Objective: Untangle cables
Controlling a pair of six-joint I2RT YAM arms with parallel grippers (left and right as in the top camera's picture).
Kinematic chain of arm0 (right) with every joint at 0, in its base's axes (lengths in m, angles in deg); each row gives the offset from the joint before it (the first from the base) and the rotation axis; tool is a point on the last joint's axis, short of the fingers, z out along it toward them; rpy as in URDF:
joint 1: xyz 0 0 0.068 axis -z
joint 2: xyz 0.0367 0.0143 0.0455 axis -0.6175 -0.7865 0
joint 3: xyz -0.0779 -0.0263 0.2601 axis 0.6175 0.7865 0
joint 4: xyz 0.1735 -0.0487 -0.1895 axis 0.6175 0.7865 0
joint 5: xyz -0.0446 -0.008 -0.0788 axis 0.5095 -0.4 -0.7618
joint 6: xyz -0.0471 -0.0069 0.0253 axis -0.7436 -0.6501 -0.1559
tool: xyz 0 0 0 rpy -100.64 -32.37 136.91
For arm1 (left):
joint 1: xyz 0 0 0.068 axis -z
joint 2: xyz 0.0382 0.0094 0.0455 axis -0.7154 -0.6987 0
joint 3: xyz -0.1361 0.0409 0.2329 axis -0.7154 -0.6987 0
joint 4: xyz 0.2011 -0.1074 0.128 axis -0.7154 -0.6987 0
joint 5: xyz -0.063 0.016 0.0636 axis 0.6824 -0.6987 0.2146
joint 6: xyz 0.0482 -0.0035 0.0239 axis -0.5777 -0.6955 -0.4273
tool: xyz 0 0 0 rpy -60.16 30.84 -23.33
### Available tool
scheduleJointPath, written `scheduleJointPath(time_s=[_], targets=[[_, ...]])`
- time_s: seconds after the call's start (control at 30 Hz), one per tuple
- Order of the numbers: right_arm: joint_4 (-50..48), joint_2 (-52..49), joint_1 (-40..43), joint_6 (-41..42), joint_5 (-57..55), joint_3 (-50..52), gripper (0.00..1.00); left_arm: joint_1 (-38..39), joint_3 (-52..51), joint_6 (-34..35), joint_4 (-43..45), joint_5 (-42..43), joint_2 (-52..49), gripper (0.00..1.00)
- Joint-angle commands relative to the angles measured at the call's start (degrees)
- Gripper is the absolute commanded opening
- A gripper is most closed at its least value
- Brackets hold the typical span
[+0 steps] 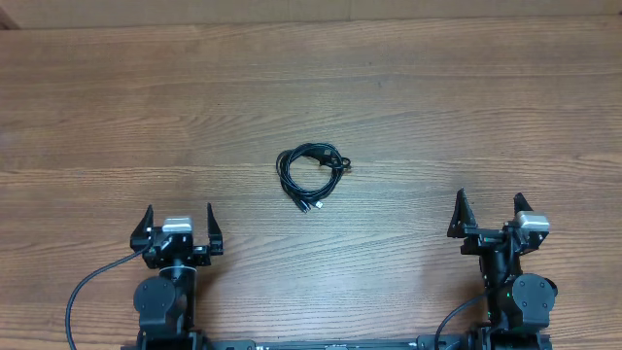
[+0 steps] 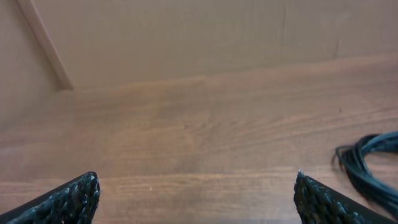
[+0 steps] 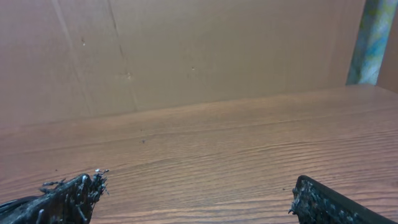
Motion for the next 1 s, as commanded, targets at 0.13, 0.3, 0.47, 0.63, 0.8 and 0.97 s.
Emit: scheduleJointPath(time_s=[0.13, 0.3, 0.47, 0.63, 0.8, 0.97], targets=[[-0.3, 0.6, 0.2, -0.2, 0.3, 0.6, 1.0, -0.2, 4.7, -0.6, -2.1, 0.4, -6.7, 1.0], [-0.3, 0.6, 0.2, -0.2, 0.3, 0.6, 1.0, -0.2, 10.2, -0.6, -5.5, 0.5, -15.2, 1.0], [-0.3, 0.6, 0.2, -0.2, 0.3, 0.6, 1.0, -0.2, 14.5, -0.6, -5.9, 0.5, -25.6, 1.0], [-0.3, 0.6, 0.2, -0.2, 0.3, 0.6, 1.0, -0.2, 18.8, -0.6, -6.4, 2.0, -35.5, 1.0], [-0.3, 0.6, 0.2, -0.2, 0.3, 0.6, 1.0, -0.2, 23.9, -0.6, -9.8, 2.4, -43.6, 0.99], [-0.3, 0.6, 0.2, -0.2, 0.3, 0.6, 1.0, -0.2, 29.1, -0.6, -14.8, 2.4, -50.2, 1.0]])
